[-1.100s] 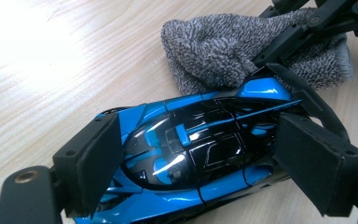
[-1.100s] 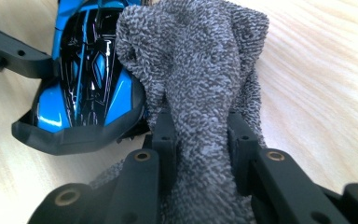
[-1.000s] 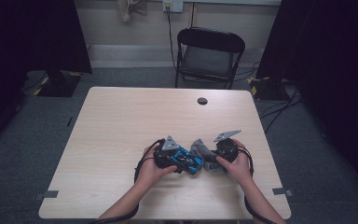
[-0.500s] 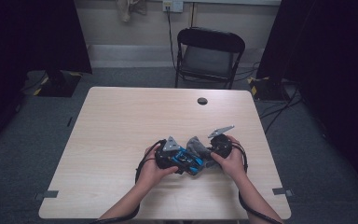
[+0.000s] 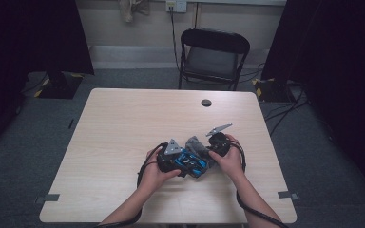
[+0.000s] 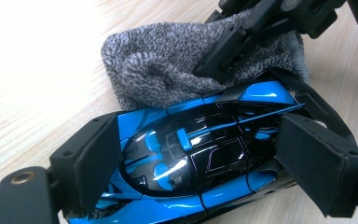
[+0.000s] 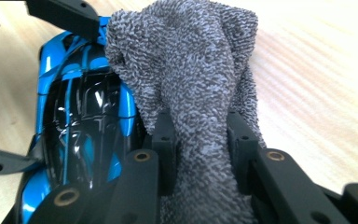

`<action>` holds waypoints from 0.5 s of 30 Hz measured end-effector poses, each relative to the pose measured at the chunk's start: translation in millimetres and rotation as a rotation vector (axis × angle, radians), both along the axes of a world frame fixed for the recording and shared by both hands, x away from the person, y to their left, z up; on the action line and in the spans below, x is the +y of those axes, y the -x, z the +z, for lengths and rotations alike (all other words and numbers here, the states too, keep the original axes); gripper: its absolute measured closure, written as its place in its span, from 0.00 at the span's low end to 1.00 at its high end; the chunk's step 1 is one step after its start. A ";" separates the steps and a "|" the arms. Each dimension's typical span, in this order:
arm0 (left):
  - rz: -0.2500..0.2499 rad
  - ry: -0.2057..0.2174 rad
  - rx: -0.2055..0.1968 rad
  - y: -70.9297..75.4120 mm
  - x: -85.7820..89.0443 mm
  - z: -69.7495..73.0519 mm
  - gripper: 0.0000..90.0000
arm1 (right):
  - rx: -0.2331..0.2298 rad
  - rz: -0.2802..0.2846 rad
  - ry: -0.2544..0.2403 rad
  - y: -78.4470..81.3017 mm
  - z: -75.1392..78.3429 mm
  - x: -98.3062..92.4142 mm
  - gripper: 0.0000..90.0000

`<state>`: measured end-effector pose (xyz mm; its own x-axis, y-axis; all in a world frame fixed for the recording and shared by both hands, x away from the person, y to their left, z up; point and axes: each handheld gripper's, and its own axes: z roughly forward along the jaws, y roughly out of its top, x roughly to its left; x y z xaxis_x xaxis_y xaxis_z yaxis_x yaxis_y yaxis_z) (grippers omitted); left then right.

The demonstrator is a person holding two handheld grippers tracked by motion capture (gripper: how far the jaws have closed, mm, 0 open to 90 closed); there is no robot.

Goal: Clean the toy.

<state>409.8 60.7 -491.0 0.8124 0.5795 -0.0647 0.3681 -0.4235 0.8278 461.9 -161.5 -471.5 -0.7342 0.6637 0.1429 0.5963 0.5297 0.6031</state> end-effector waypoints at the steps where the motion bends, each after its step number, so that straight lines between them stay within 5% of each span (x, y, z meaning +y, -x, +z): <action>1: 0.000 0.000 -0.001 0.0 0.0 -0.1 0.16 | 0.003 -0.004 0.002 -0.3 1.2 0.7 0.79; 5: 0.001 0.003 -0.003 0.6 -0.4 -0.3 0.16 | -0.026 -0.022 0.025 -1.3 4.4 -3.8 0.79; 8: 0.000 0.007 -0.005 0.9 -0.5 -0.8 0.16 | -0.021 -0.036 -0.012 -2.5 7.6 -14.5 0.79; 15: 0.001 0.015 -0.008 1.7 -0.3 -1.7 0.16 | 0.001 0.005 -0.022 -4.6 3.3 0.0 0.79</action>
